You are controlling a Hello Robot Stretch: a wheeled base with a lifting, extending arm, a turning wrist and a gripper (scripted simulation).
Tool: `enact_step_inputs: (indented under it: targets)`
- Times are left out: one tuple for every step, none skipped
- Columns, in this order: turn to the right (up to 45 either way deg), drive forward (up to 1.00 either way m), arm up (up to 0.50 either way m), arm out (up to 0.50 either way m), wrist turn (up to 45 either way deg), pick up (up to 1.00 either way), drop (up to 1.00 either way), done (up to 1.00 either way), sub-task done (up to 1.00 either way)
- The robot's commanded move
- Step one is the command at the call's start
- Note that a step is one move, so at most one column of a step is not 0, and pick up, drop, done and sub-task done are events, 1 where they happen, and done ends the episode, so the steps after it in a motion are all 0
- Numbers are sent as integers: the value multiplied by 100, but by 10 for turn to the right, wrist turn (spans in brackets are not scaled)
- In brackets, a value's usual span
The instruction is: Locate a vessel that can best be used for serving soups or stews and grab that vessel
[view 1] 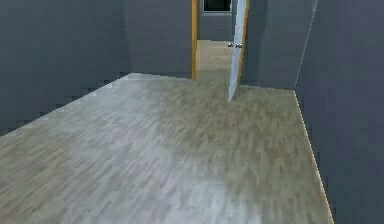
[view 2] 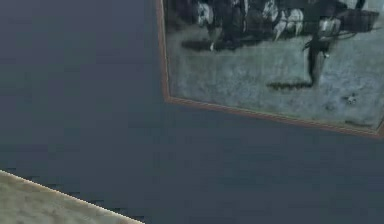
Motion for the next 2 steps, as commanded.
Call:
enact_step_inputs:
  targets:
    - [0, 100, 0, 0, 0, 0, 0, 0, 0]
    - [0, 100, 0, 0, 0, 0, 0, 0, 0]
